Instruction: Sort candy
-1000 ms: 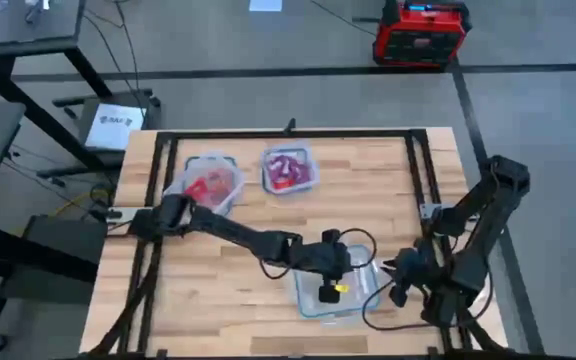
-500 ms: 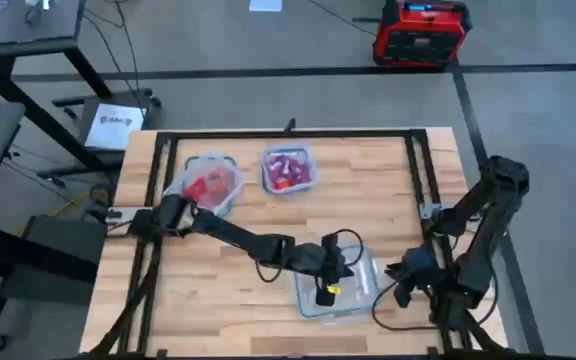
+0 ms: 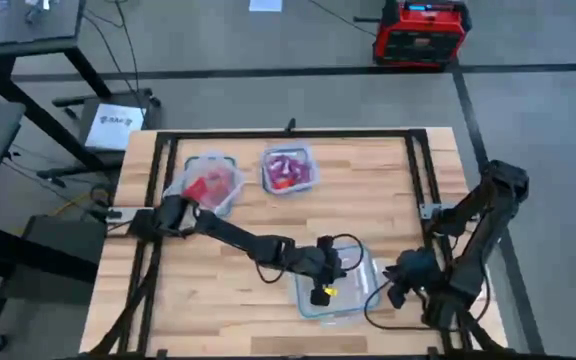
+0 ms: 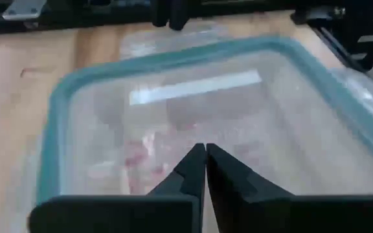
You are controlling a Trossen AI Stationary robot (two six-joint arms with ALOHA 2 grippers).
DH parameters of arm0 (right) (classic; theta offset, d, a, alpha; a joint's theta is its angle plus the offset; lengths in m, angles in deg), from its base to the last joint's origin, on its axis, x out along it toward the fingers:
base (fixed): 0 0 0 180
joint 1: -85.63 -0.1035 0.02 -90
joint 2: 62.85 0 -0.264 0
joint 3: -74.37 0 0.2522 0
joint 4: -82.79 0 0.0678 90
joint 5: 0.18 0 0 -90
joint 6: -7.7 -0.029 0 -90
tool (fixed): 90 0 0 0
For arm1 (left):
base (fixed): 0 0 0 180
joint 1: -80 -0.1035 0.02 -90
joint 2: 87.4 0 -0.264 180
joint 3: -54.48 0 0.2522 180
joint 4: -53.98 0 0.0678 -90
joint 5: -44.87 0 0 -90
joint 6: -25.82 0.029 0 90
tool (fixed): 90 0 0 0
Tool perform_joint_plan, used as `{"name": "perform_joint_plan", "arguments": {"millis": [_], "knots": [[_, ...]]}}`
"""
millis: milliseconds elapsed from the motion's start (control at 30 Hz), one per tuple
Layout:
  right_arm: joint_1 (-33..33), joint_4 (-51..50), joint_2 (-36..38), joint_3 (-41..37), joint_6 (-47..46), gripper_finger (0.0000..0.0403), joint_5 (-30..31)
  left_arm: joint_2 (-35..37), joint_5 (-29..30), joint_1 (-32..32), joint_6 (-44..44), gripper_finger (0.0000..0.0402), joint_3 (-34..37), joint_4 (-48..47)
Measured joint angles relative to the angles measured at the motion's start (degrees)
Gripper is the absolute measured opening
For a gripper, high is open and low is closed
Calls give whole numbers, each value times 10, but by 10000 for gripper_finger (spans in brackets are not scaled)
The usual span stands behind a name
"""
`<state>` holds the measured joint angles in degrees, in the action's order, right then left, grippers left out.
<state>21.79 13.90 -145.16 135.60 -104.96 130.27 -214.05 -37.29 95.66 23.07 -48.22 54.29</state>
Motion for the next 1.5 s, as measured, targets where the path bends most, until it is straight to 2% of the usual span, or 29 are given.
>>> {"name": "perform_joint_plan", "arguments": {"millis": [300, 667, 1033, 1333, 1500], "knots": [[38, 7, 0, 0, 2, 63, -48, 0, 0, 0, -4, 0, 0, -2], [74, 57, -18, 0, 8, 63, -48, 0, 0, 3, -6, 0, 0, -5], [78, 89, -56, 0, 6, 63, -50, 3, -1, 26, 4, 0, -23, -39], [78, 96, -56, 0, 6, 63, -48, -11, 1, 25, -19, 0, -39, -27], [82, 108, -69, 0, 6, 63, -47, -30, 1, 26, -37, 0, -38, 34]]}}
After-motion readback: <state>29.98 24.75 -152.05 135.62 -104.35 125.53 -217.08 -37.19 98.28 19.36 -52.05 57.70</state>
